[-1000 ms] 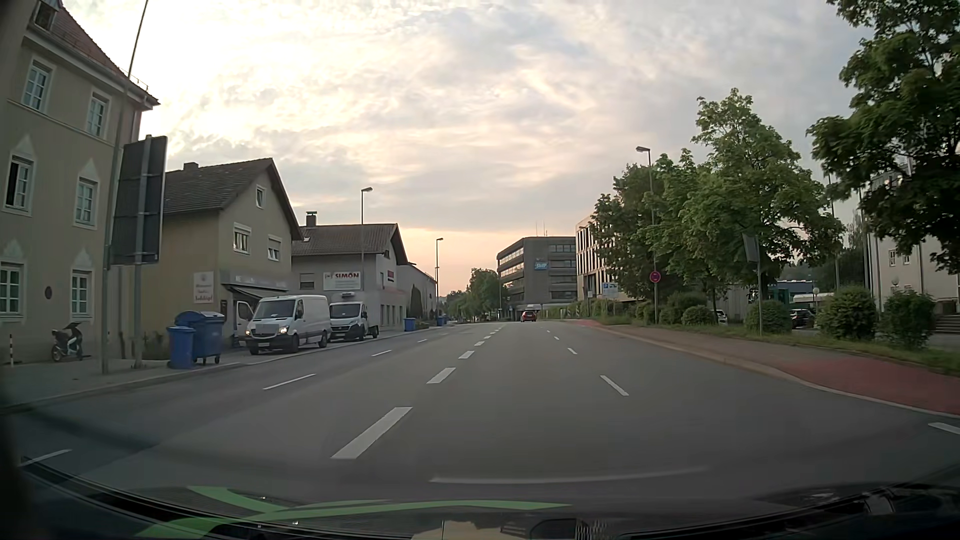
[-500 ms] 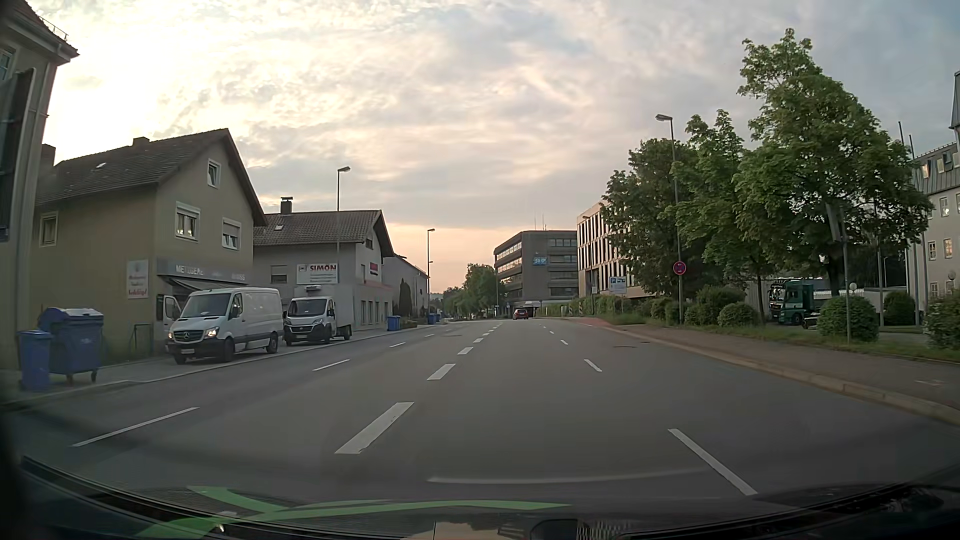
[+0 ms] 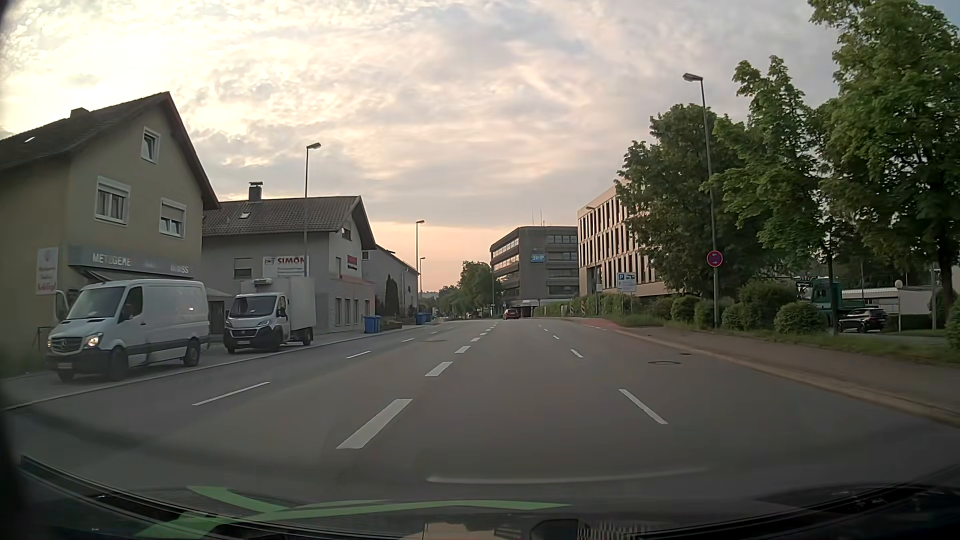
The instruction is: Follow the waypoints while adhering to traffic rules and regulations
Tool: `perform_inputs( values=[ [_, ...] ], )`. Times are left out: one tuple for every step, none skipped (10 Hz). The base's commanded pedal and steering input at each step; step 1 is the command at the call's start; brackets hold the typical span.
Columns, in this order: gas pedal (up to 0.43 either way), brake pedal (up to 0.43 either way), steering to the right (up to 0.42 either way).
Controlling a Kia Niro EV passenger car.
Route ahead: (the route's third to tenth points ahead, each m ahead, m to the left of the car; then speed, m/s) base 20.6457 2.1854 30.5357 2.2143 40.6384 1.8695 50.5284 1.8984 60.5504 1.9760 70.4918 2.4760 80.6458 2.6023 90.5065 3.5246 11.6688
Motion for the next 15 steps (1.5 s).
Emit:
perform_inputs(
  values=[
    [0.067, 0.000, -0.002],
    [0.067, 0.000, -0.002],
    [0.067, 0.000, -0.002],
    [0.067, 0.000, -0.002],
    [0.067, 0.000, -0.002],
    [0.067, 0.000, -0.002],
    [0.067, 0.000, -0.002],
    [0.067, 0.000, -0.003],
    [0.067, 0.000, -0.005],
    [0.067, 0.000, -0.005],
    [0.067, 0.000, -0.004],
    [0.067, 0.000, -0.004],
    [0.067, 0.000, -0.004],
    [0.067, 0.000, -0.004],
    [0.067, 0.000, -0.005]
  ],
)
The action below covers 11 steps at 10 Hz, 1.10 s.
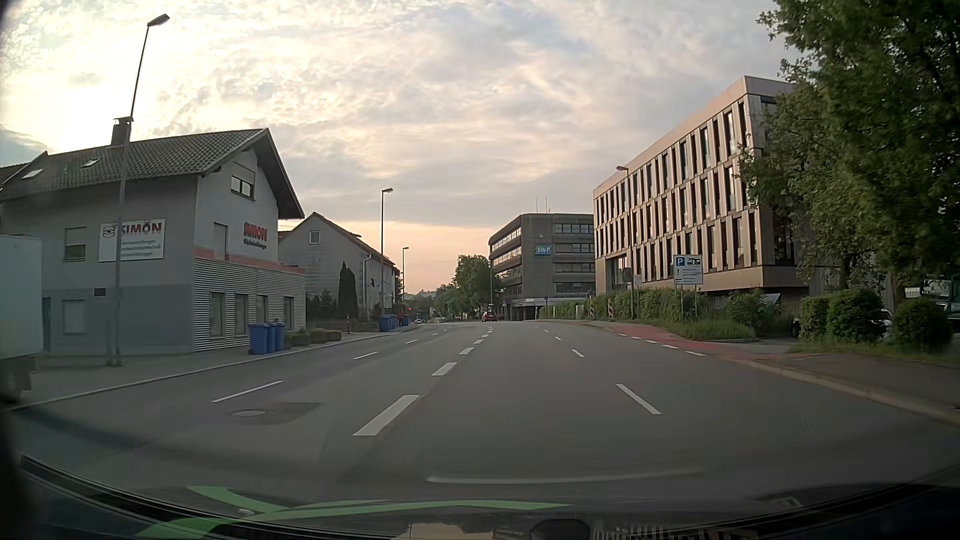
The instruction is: Follow the waypoints while adhering to traffic rules and regulations
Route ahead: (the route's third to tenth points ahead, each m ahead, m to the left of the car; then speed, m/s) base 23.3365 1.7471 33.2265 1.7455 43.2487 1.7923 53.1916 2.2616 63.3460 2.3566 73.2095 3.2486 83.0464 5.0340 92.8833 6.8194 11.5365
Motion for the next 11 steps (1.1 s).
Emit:
perform_inputs(
  values=[
    [0.067, 0.000, -0.006],
    [0.067, 0.000, -0.006],
    [0.067, 0.000, -0.006],
    [0.067, 0.000, -0.004],
    [0.067, 0.000, -0.001],
    [0.067, 0.000, 0.000],
    [0.067, 0.000, 0.000],
    [0.067, 0.000, 0.002],
    [0.067, 0.000, 0.001],
    [0.067, 0.000, 0.001],
    [0.067, 0.000, 0.001]
  ],
)
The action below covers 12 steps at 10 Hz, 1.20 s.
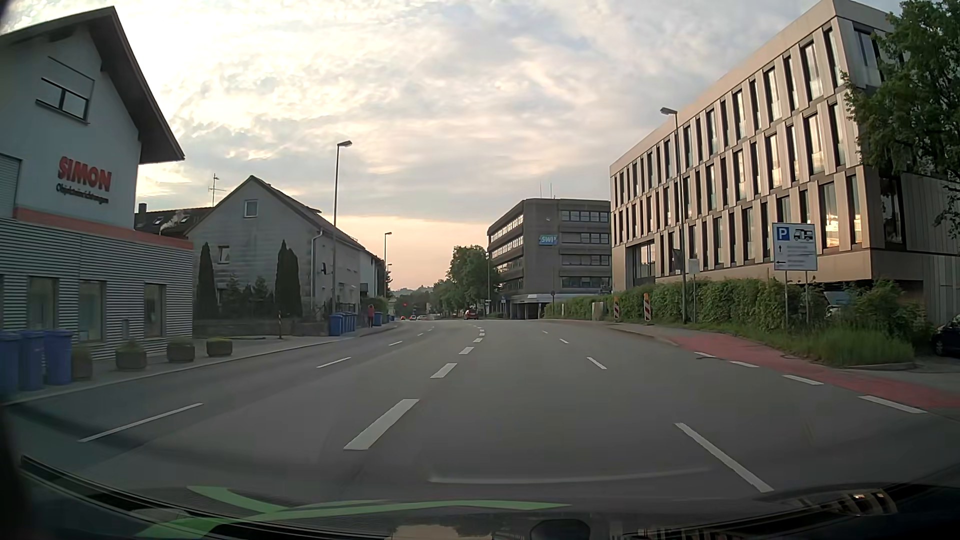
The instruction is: Follow the waypoints while adhering to traffic rules and regulations
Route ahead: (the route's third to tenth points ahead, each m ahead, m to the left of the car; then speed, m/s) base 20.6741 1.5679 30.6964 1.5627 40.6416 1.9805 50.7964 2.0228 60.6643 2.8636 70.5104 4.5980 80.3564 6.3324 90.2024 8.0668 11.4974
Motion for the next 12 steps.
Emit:
perform_inputs(
  values=[
    [0.098, 0.000, 0.002],
    [0.110, 0.000, 0.001],
    [0.110, 0.000, 0.001],
    [0.110, 0.000, 0.001],
    [0.110, 0.000, 0.001],
    [0.110, 0.000, 0.001],
    [0.110, 0.000, 0.001],
    [0.110, 0.000, 0.001],
    [0.110, 0.000, 0.000],
    [0.110, 0.000, 0.000],
    [0.110, 0.000, 0.000],
    [0.110, 0.000, 0.000]
  ],
)
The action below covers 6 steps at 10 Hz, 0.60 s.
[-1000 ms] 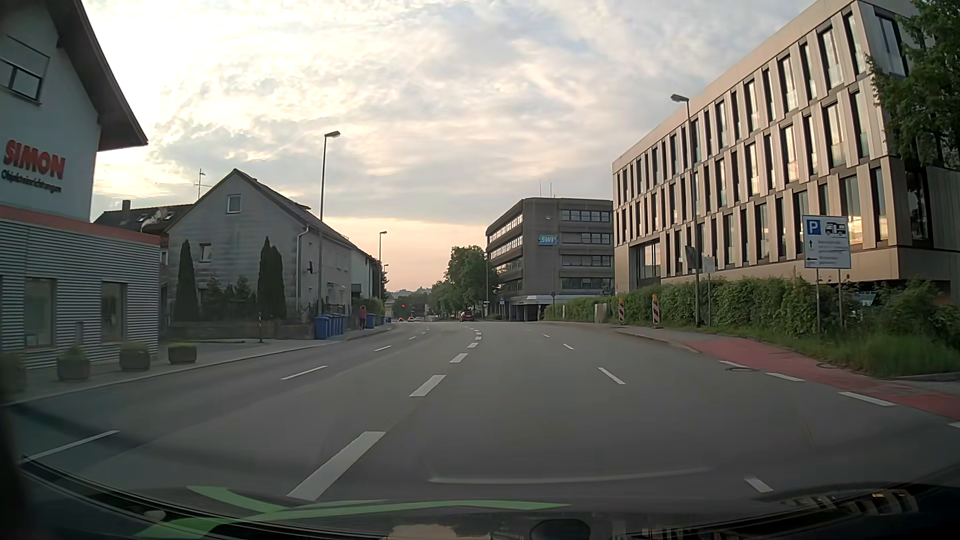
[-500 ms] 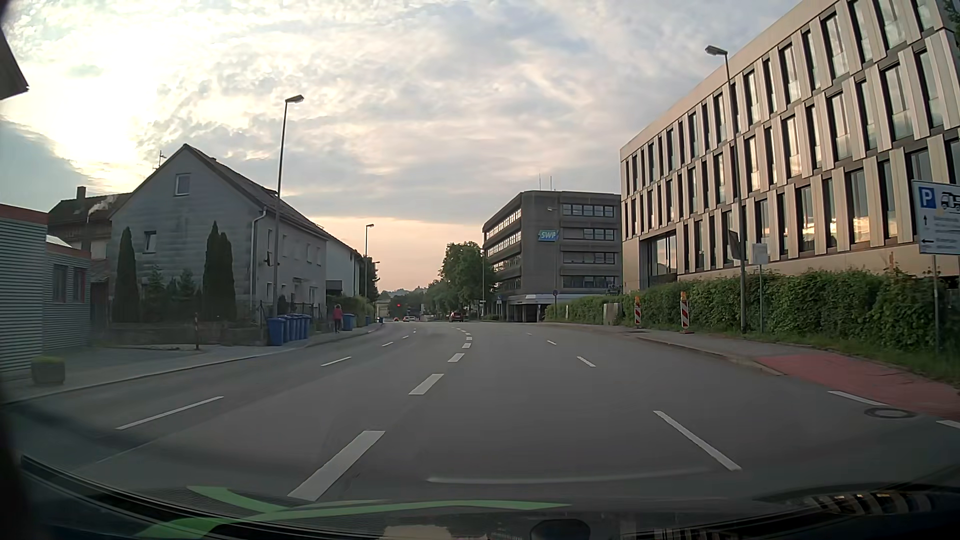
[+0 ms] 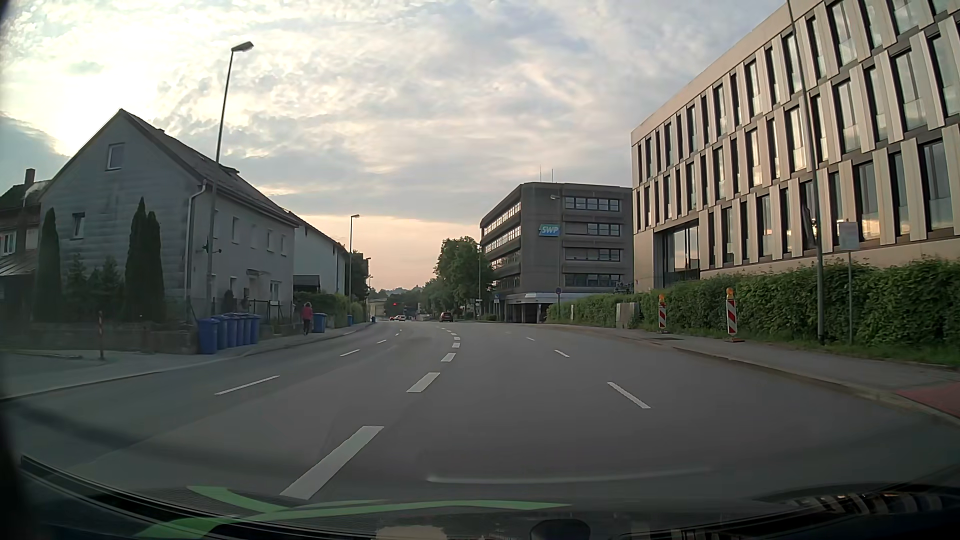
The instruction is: Follow the waypoints while adhering to traffic rules and regulations
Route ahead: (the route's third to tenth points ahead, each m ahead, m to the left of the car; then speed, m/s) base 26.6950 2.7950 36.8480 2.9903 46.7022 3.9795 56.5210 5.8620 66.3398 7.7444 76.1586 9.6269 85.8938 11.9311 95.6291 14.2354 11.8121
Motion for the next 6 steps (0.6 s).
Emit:
perform_inputs(
  values=[
    [0.110, 0.000, 0.001],
    [0.110, 0.000, 0.001],
    [0.110, 0.000, 0.002],
    [0.110, 0.000, 0.003],
    [0.110, 0.000, 0.003],
    [0.110, 0.000, 0.003]
  ],
)
